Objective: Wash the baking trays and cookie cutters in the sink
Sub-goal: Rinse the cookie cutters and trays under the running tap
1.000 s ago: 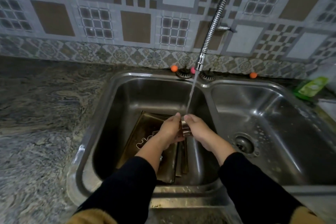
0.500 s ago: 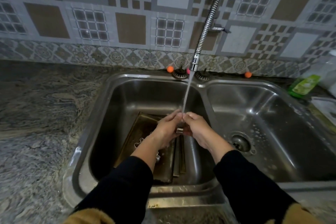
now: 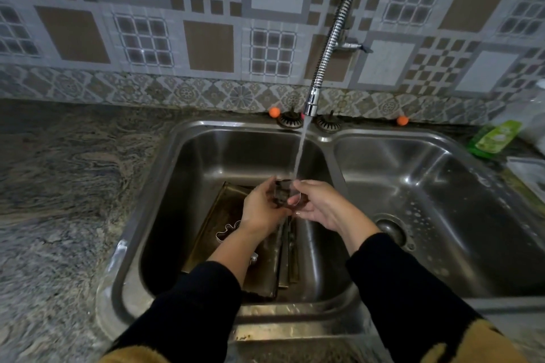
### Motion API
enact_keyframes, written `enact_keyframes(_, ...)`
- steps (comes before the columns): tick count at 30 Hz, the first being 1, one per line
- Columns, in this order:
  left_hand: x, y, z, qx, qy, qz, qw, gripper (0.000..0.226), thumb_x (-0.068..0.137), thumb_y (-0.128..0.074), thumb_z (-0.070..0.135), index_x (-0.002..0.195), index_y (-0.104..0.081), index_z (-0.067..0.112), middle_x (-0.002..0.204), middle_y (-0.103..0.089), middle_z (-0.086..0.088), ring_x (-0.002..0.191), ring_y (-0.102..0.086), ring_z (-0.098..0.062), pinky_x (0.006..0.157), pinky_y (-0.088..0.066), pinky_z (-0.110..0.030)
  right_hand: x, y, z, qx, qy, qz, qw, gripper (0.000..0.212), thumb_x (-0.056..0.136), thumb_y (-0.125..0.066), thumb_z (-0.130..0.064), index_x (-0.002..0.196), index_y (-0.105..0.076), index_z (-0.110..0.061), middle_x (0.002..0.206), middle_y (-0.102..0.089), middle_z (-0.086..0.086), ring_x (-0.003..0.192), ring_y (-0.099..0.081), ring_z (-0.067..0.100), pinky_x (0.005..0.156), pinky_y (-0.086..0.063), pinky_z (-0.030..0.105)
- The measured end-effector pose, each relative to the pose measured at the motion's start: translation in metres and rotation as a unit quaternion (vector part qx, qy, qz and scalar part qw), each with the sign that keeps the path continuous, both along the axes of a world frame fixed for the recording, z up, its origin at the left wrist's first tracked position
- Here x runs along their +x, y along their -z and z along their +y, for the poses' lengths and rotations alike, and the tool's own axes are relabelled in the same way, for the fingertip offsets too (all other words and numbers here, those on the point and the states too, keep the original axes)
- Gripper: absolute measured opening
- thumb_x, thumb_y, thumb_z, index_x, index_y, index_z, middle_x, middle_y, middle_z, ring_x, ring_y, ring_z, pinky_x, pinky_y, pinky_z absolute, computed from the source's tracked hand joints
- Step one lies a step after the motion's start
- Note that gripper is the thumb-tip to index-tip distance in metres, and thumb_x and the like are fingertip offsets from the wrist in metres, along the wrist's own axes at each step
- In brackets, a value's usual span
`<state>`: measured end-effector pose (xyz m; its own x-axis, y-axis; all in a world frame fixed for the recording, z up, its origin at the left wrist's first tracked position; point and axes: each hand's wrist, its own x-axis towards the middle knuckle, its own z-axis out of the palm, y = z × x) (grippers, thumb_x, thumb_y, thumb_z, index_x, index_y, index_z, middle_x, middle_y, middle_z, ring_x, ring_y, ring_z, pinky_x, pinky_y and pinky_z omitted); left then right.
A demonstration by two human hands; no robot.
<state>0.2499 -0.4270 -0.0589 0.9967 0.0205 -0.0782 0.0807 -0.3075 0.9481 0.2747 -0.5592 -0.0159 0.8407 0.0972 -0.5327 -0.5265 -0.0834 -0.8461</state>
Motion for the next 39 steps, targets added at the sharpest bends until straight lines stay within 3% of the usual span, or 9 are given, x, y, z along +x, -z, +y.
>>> enact_keyframes(4,-0.004,-0.011,0.002,-0.083,0.029,0.097,0.991,0.039,0.091,-0.061,0.009,0.119,-0.050,0.035,0.094,-0.061,0.013,0.093,-0.062,-0.009,0.080,-0.051,-0.022,-0.004,0.005,-0.003,0.002,-0.006,-0.031,0.999,0.020,0.097,-0.052,-0.023,0.112,-0.062,-0.013,0.098,-0.070,0.013,0.095,-0.069,0.023,0.092,-0.053,0.040)
enact_keyframes(7,0.000,-0.012,0.000,-0.126,-0.001,0.142,0.982,0.036,0.100,-0.047,0.021,0.136,-0.049,0.021,0.113,-0.064,-0.002,0.105,-0.062,-0.020,0.085,-0.056,-0.035,-0.006,0.009,-0.008,-0.039,-0.027,-0.068,0.997,0.021,0.096,-0.054,-0.027,0.110,-0.065,-0.016,0.099,-0.069,0.010,0.095,-0.068,0.021,0.086,-0.055,0.035)
enact_keyframes(10,0.003,-0.011,-0.001,-0.102,-0.038,0.106,0.988,0.021,0.100,-0.047,0.021,0.113,-0.064,0.022,0.103,-0.067,-0.001,0.087,-0.068,-0.016,0.067,-0.060,-0.030,-0.007,0.013,-0.012,-0.041,-0.043,-0.067,0.996,0.028,0.093,-0.059,-0.029,0.117,-0.064,-0.016,0.101,-0.069,0.006,0.094,-0.066,0.017,0.088,-0.053,0.033)
enact_keyframes(13,0.007,-0.009,-0.001,-0.099,-0.065,0.052,0.992,0.020,0.096,-0.054,0.011,0.091,-0.070,0.023,0.101,-0.072,-0.002,0.086,-0.069,-0.011,0.075,-0.060,-0.033,-0.009,0.014,-0.017,-0.038,-0.076,-0.036,0.996,0.042,0.087,-0.067,-0.029,0.126,-0.059,-0.016,0.115,-0.066,0.006,0.104,-0.064,0.022,0.088,-0.054,0.034)
enact_keyframes(20,0.010,-0.023,-0.011,-0.051,-0.066,-0.029,0.996,0.028,0.093,-0.055,0.000,0.109,-0.070,0.017,0.106,-0.069,0.008,0.103,-0.065,-0.009,0.092,-0.053,-0.028,-0.006,-0.001,-0.019,0.154,-0.034,0.010,0.987,0.050,0.077,-0.072,-0.027,0.121,-0.059,-0.006,0.113,-0.068,0.017,0.100,-0.068,0.028,0.081,-0.056,0.034)
enact_keyframes(27,0.014,-0.041,-0.026,-0.304,-0.062,0.068,0.948,0.033,0.101,-0.035,0.008,0.117,-0.063,0.016,0.103,-0.070,-0.009,0.089,-0.070,-0.017,0.063,-0.056,-0.026,0.002,0.009,-0.022,-0.094,-0.041,-0.161,0.982,0.073,0.075,-0.077,-0.004,0.138,-0.042,-0.016,0.127,-0.058,0.002,0.116,-0.056,0.019,0.102,-0.046,0.037)
enact_keyframes(30,0.023,-0.041,-0.047,-0.241,-0.093,0.090,0.962,0.031,0.104,-0.033,0.021,0.118,-0.060,0.016,0.104,-0.070,-0.010,0.093,-0.068,-0.022,0.070,-0.056,-0.031,0.001,0.011,-0.031,-0.276,-0.126,-0.312,0.900,0.083,0.076,-0.072,-0.005,0.142,-0.032,-0.034,0.136,-0.049,-0.003,0.126,-0.045,0.018,0.106,-0.041,0.037)
enact_keyframes(34,0.031,-0.037,-0.083,-0.227,-0.106,0.095,0.963,0.028,0.104,-0.032,0.008,0.125,-0.051,0.006,0.096,-0.065,-0.011,0.079,-0.064,-0.017,0.068,-0.053,-0.026,0.007,0.001,-0.076,-0.432,-0.161,-0.411,0.786,0.076,0.079,-0.068,-0.011,0.145,-0.034,-0.024,0.142,-0.044,0.002,0.129,-0.042,0.021,0.107,-0.035,0.033)
enact_keyframes(39,0.041,-0.015,-0.120,0.150,0.043,-0.020,0.988,0.036,0.099,-0.044,0.022,0.135,-0.051,0.019,0.126,-0.061,-0.004,0.116,-0.057,-0.020,0.099,-0.045,-0.034,0.032,0.026,-0.164,-0.447,-0.099,-0.266,0.848,0.077,0.082,-0.069,-0.017,0.148,-0.030,-0.019,0.152,-0.032,0.002,0.139,-0.032,0.020,0.112,-0.029,0.028)
